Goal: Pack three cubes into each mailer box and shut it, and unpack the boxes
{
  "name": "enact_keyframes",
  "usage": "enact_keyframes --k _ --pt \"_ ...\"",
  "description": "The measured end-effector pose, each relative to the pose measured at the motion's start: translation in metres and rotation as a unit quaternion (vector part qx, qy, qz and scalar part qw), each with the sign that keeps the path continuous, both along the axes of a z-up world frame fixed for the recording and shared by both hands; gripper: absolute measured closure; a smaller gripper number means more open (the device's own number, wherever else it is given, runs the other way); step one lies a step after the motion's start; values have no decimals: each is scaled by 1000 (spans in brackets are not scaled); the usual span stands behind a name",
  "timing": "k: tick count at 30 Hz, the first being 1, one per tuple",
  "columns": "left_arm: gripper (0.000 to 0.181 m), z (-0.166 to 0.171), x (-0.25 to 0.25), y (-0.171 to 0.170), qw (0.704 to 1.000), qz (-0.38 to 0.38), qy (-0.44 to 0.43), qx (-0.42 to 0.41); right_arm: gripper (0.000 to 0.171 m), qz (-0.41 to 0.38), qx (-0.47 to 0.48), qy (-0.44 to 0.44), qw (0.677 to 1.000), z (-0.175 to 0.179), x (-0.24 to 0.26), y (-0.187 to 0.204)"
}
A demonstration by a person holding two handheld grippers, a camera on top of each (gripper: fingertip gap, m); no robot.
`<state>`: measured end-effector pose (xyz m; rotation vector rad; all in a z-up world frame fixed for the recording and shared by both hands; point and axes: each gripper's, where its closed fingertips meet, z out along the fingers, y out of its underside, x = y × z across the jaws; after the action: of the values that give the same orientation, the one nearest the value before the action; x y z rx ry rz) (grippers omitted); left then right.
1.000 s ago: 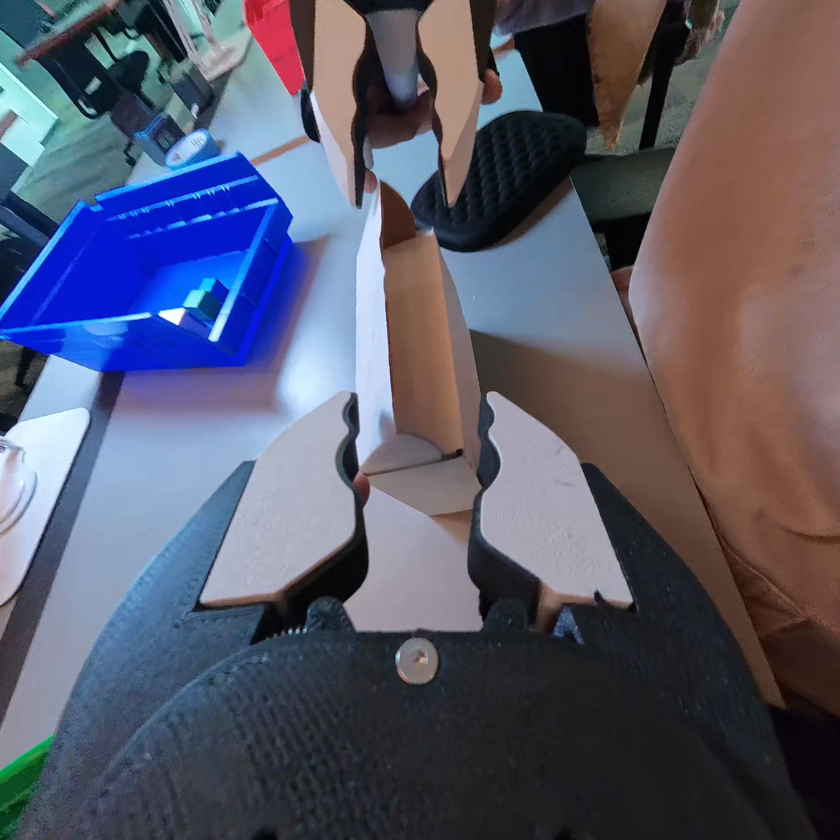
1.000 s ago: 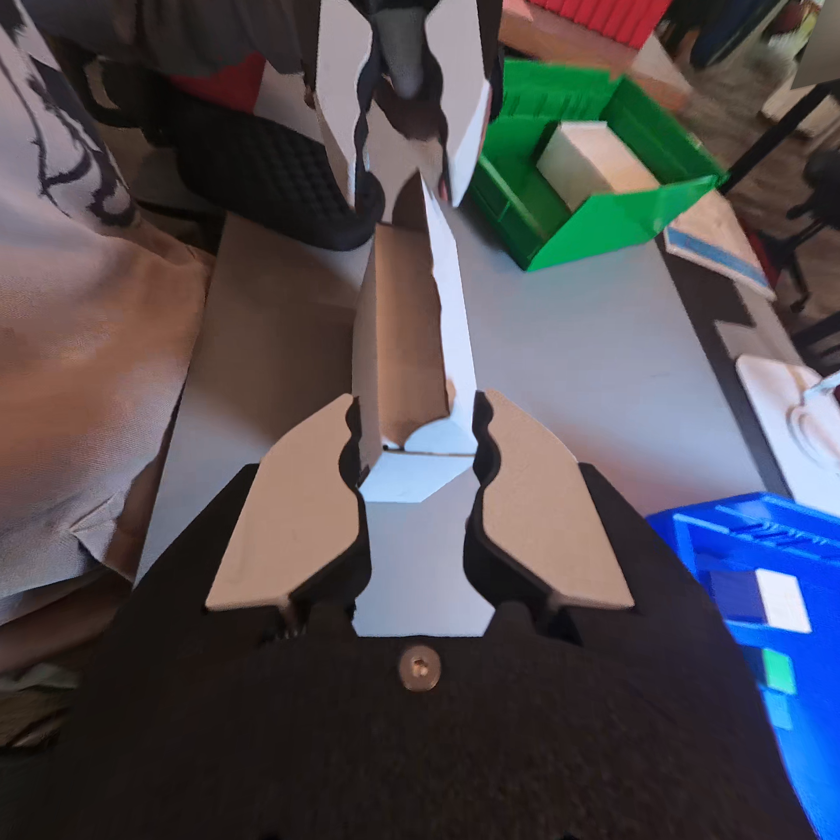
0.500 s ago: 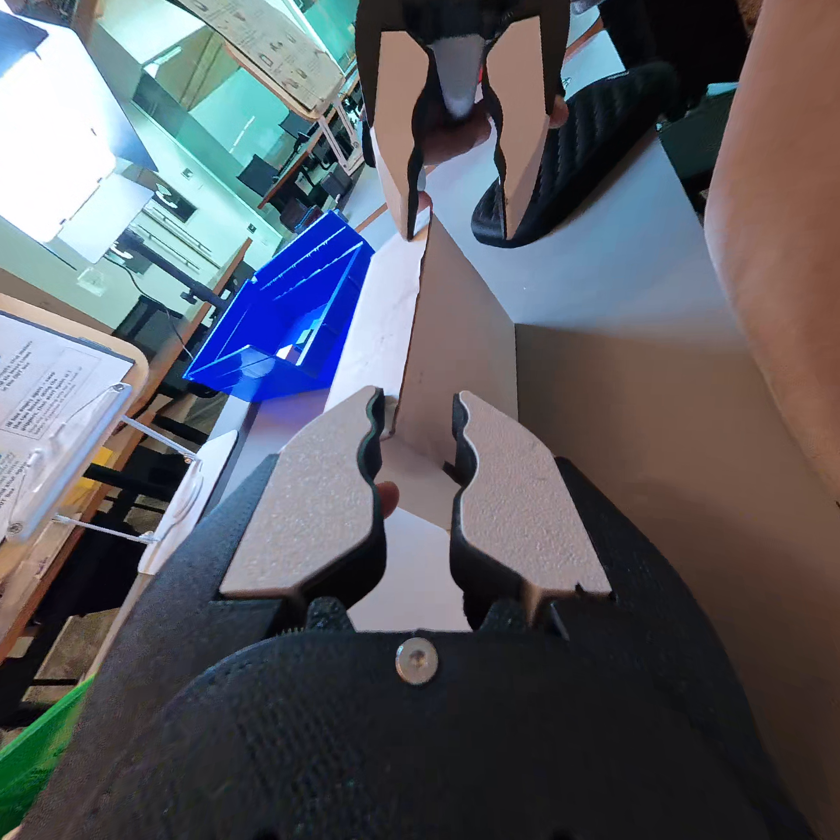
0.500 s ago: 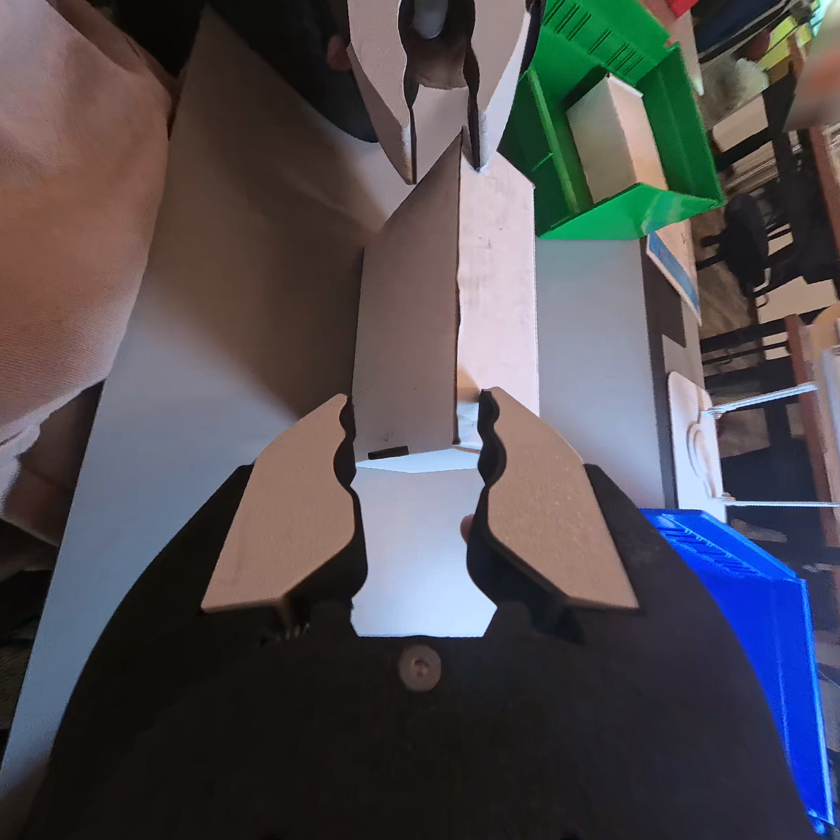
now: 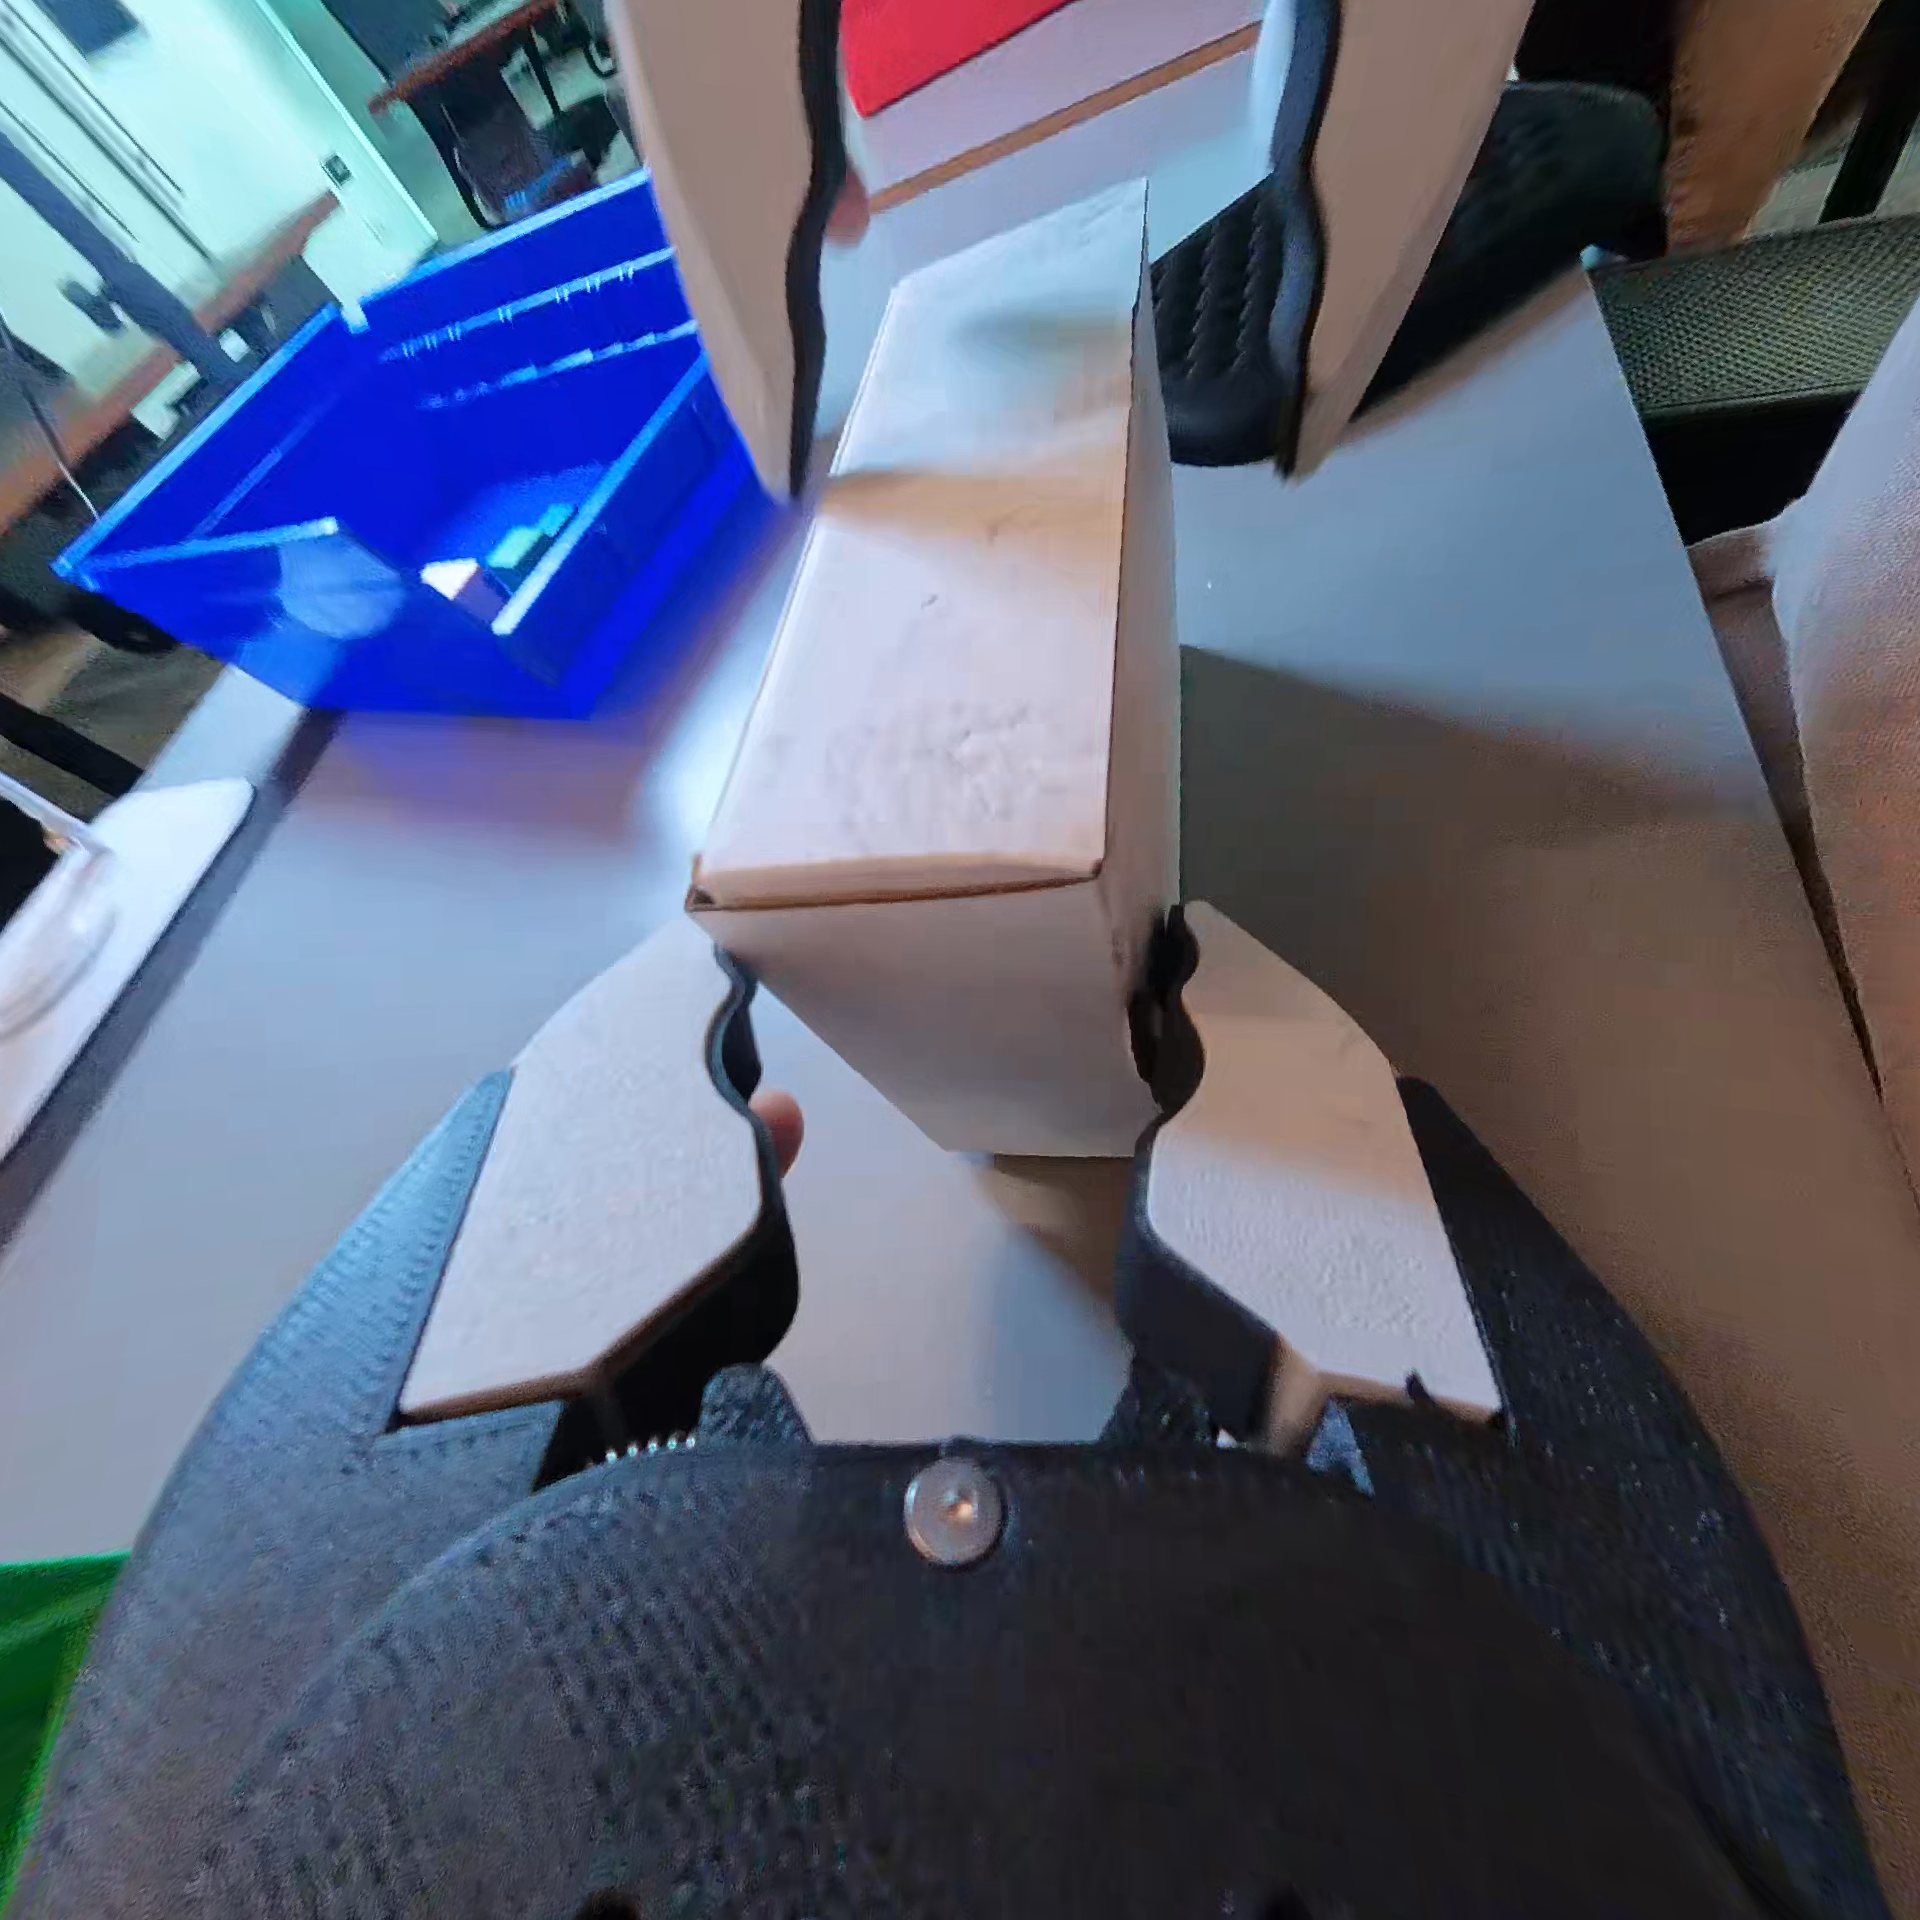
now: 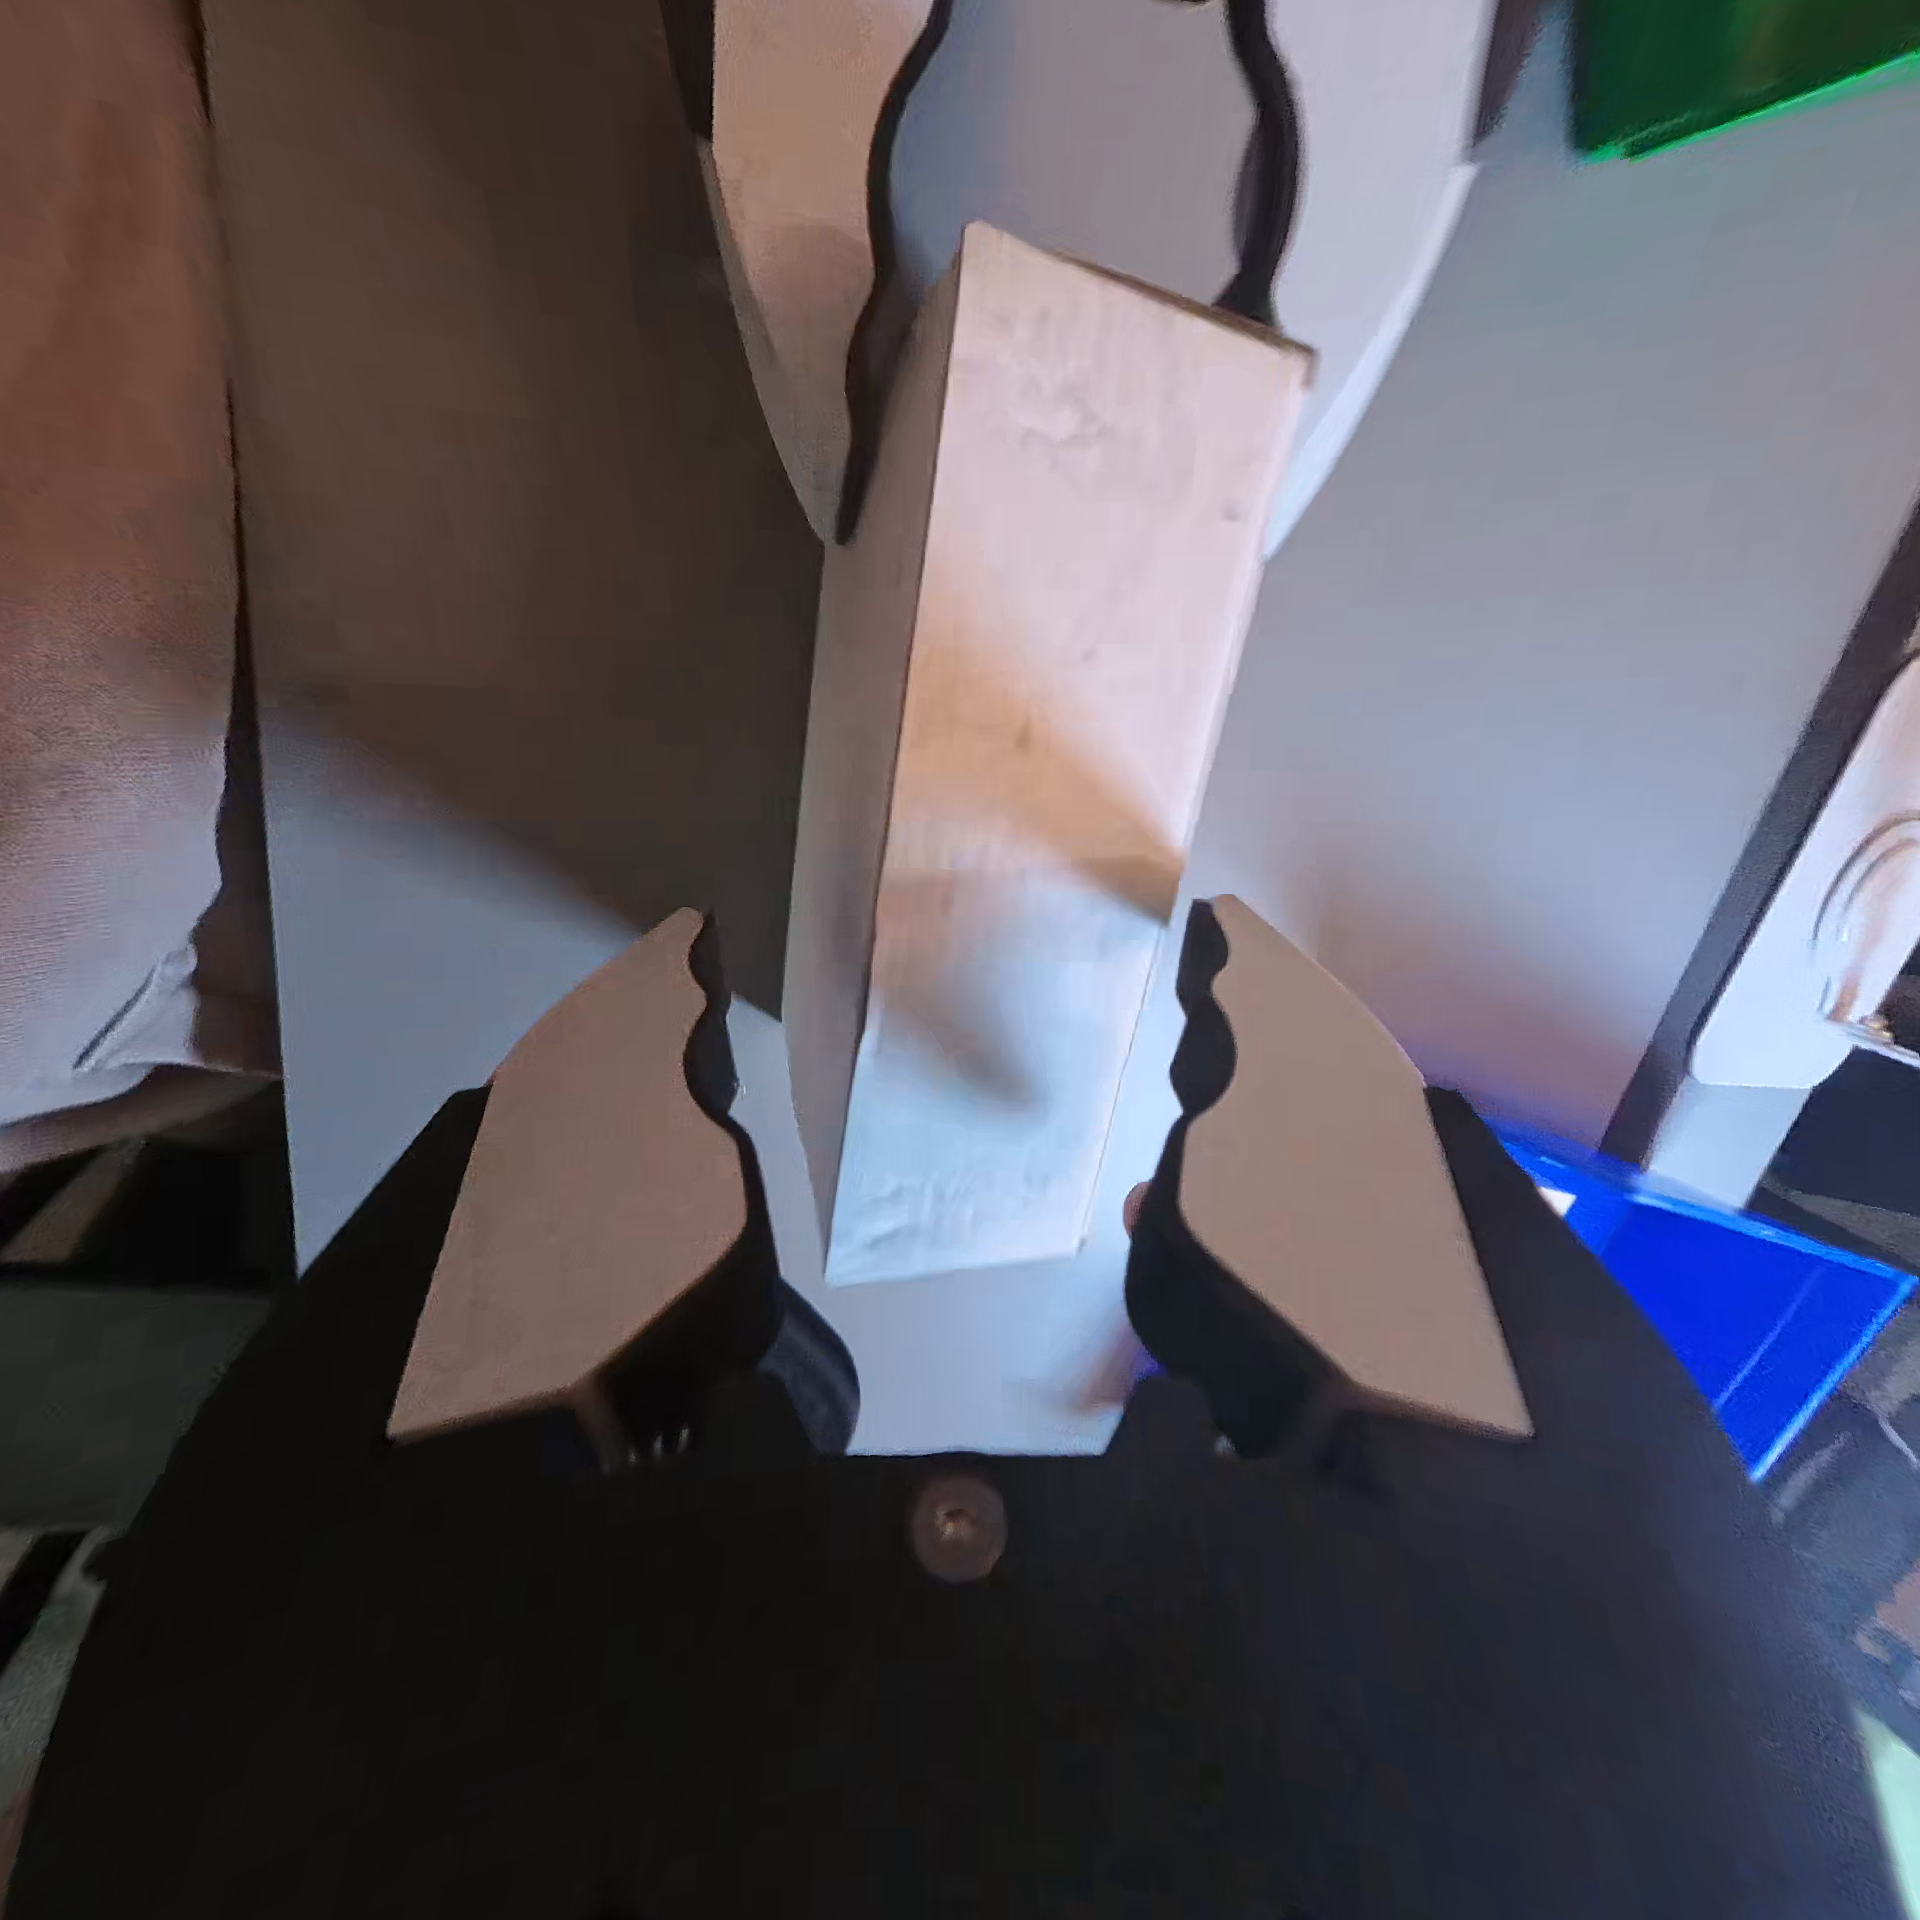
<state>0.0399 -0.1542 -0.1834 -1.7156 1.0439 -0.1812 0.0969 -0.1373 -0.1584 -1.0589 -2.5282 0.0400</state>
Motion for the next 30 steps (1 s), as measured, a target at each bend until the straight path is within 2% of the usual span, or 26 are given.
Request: enact_keyframes --k 1,3,5,8,10,12,15,18,20,23,26,30 --pt "106 3 4 0 1000 1 9 15 89 6 18 -11 1000 -5 -1 0" --pt "106 6 8 -1 998 2 36 59 101 16 79 -14 997 -10 -6 9" --pt "107 12 7 -3 995 8 36 91 103 22 91 4 996 -5 -9 8" --pt "107 33 -7 0 993 43 -17 113 104 13 115 60 991 20 -13 16" --pt "106 52 -25 6 987 78 -78 117 104 -14 152 110 982 50 -13 39" --pt "109 68 -41 11 977 108 -139 123 104 -56 218 160 961 91 -10 81" --pt "113 77 -58 16 966 139 -172 133 105 -123 334 217 909 151 4 167" --pt "116 76 -62 18 964 150 -173 136 105 -159 408 229 869 173 16 255" --pt "117 73 -64 19 964 154 -168 138 105 -174 431 209 861 159 20 308" --pt "119 69 -66 19 963 162 -166 137 103 -183 450 170 857 114 17 371" --pt "120 65 -71 19 963 170 -159 138 104 -180 446 143 865 62 8 407" --pt "119 64 -78 20 960 179 -170 129 105 -185 410 114 886 14 -4 429"
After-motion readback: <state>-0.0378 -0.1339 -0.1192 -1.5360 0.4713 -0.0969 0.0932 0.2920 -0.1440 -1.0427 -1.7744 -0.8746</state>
